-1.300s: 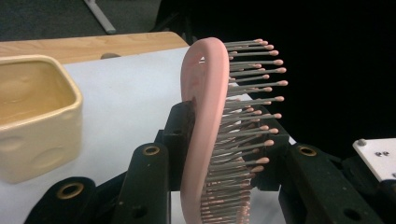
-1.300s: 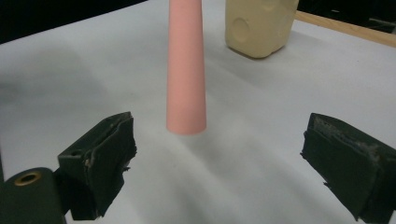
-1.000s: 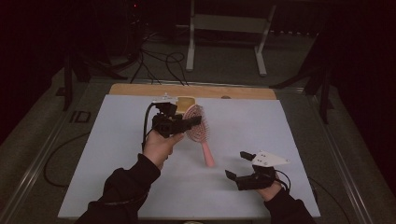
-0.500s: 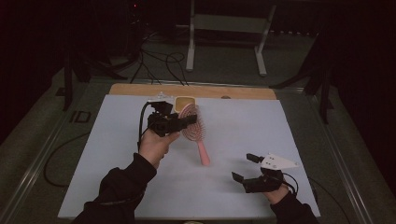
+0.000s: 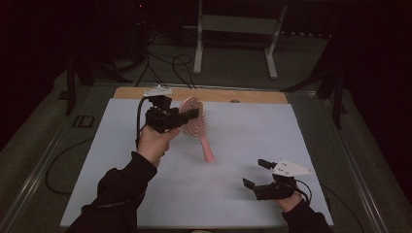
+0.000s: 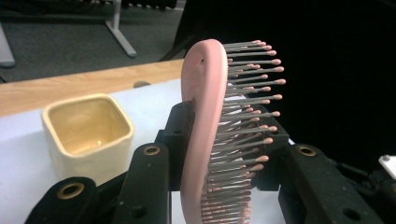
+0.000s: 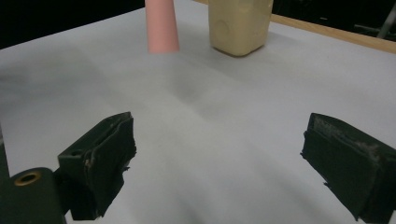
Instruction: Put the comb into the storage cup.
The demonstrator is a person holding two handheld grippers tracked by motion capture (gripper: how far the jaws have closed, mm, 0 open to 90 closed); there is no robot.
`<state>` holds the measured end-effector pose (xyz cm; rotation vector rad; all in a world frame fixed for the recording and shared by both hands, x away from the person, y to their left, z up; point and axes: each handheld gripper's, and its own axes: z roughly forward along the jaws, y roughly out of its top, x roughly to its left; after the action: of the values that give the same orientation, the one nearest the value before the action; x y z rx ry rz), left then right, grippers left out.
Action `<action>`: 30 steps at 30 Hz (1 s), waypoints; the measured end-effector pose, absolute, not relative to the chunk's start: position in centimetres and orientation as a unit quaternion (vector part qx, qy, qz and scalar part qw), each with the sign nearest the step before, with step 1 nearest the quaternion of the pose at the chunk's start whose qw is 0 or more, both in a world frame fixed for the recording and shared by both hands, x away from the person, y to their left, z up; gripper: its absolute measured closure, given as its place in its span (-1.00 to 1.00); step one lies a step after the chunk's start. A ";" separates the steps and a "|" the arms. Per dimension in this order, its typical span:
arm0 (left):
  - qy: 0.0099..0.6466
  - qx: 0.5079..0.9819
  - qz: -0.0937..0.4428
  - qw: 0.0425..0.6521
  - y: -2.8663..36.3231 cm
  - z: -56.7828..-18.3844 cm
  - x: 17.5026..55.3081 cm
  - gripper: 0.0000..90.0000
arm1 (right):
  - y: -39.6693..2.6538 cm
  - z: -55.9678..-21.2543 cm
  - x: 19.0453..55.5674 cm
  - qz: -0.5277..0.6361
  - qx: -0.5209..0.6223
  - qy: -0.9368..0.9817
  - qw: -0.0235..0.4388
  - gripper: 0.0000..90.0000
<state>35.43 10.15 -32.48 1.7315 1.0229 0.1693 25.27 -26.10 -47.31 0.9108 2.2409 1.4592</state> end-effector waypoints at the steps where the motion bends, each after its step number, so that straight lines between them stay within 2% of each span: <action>1: 0.430 0.725 0.073 0.534 10.2 -32.2 35.5 0.48 | -26.1 -47.3 25.3 0.510 0.319 0.783 0.157 -0.80; 20: 0.425 0.713 0.117 0.545 10.7 -29.0 37.7 0.48 | -26.0 -47.2 25.3 0.511 0.318 0.783 0.158 -0.80; 30: 0.444 0.699 0.144 0.542 11.6 -28.4 39.8 0.48 | -25.9 -47.2 25.3 0.510 0.316 0.785 0.157 -0.80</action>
<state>39.78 11.61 -28.36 1.6605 1.0541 0.3421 25.28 -25.94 -47.21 0.9041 2.2466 1.4590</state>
